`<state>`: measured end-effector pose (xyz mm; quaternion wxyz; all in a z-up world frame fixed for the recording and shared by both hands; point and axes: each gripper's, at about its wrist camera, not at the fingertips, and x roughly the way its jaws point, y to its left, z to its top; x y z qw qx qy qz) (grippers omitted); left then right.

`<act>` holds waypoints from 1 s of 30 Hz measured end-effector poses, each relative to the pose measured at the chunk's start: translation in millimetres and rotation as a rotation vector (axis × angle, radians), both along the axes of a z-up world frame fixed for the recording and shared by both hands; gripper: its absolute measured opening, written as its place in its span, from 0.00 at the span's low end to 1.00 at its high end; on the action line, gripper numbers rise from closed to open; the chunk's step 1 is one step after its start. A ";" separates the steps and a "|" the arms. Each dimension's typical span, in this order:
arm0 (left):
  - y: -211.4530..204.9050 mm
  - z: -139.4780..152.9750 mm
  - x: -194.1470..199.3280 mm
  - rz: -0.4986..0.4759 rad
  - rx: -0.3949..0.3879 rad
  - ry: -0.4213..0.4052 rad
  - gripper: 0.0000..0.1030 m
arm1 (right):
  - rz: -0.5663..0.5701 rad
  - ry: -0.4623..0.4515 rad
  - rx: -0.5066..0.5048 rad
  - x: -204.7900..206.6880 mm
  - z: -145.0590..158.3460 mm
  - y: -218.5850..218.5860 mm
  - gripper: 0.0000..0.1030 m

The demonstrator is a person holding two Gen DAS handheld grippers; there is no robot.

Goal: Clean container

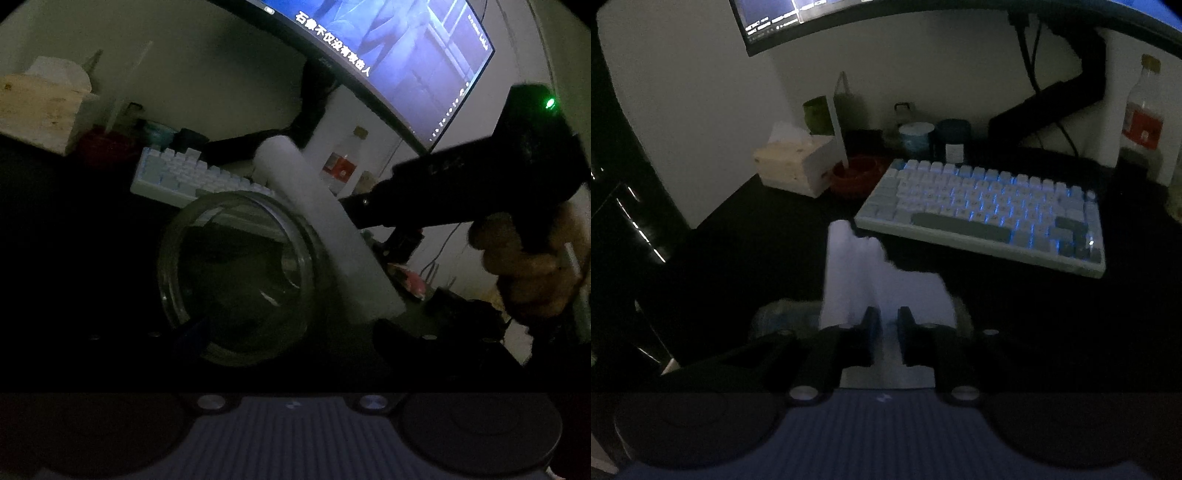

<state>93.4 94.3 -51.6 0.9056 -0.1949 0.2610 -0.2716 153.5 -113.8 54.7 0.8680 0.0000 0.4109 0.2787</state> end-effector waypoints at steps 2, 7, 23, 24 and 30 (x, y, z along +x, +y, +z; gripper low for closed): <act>-0.3 -0.4 -0.9 -0.004 0.005 -0.006 0.92 | 0.064 0.008 0.018 -9.4 3.8 8.0 0.16; 2.0 -0.8 -1.7 -0.008 -0.004 -0.007 0.92 | 0.036 -0.006 -0.005 -3.6 3.3 8.8 0.13; 2.2 -2.2 -1.2 -0.019 -0.030 0.009 0.92 | -0.006 -0.029 0.104 -6.8 25.4 -9.2 0.37; 2.1 -2.2 -1.2 -0.019 -0.032 0.009 0.92 | -0.011 -0.030 0.103 -6.9 22.8 -8.9 0.45; 10.5 -3.0 2.9 -0.033 -0.033 0.009 0.92 | -0.007 0.001 0.080 -1.7 -0.5 -6.7 0.41</act>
